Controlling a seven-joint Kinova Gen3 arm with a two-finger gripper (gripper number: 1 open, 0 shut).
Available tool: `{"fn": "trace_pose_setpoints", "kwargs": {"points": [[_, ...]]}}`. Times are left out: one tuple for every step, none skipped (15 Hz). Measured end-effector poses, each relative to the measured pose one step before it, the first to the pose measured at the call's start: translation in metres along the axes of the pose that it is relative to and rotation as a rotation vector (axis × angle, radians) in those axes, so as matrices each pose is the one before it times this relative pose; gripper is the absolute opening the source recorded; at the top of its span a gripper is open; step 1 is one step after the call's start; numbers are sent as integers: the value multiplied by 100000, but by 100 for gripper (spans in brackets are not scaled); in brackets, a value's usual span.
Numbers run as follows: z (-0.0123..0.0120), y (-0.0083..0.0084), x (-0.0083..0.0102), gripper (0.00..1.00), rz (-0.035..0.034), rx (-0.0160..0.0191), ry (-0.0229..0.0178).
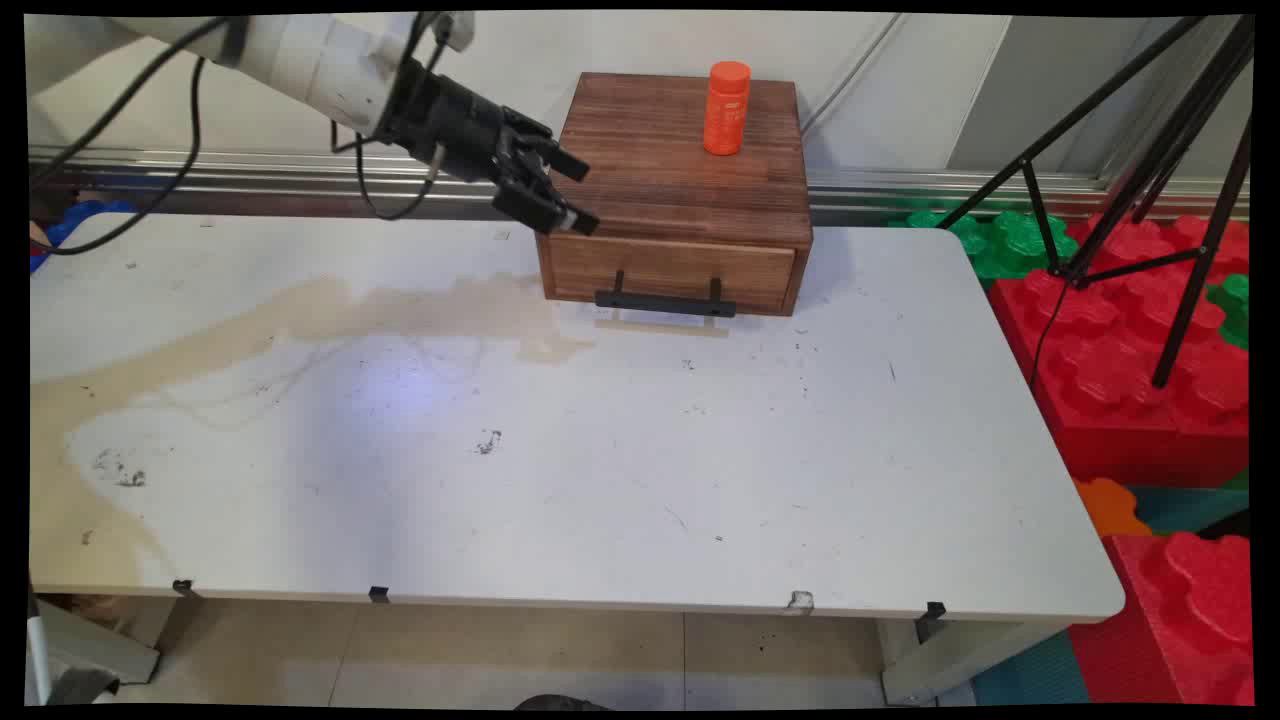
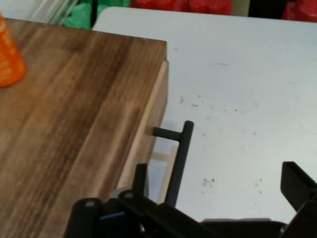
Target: Open the drawer
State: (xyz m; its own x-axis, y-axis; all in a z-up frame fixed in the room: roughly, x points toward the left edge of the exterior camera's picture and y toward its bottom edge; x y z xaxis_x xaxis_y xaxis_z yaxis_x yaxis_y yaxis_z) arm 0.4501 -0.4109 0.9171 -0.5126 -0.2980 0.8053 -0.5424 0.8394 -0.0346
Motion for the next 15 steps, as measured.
{"fn": "trace_pose_setpoints", "kwargs": {"points": [[697, 32, -151, 100, 478, -805, -854], [666, 41, -94, 100, 585, -715, -715], [791, 70, -116, 100, 826, -851, -851], [680, 82, -89, 100, 855, -741, -740], [475, 60, -54, 100, 814, -452, -496], [712, 74, -76, 100, 1252, -689, -734], [475, 60, -43, 100, 877, -336, -479], [687, 101, -77, 100, 1264, -368, -711], [810, 104, -80, 100, 1336, -422, -848], [773, 114, -68, 100, 1306, -334, -867], [634, 104, -49, 100, 1045, -244, -734], [533, 77, -37, 100, 895, -159, -639], [626, 75, -19, 100, 1072, -144, -781], [579, 47, -5, 100, 952, -10, -729], [663, 26, -20, 100, 1030, 52, -915]]}}
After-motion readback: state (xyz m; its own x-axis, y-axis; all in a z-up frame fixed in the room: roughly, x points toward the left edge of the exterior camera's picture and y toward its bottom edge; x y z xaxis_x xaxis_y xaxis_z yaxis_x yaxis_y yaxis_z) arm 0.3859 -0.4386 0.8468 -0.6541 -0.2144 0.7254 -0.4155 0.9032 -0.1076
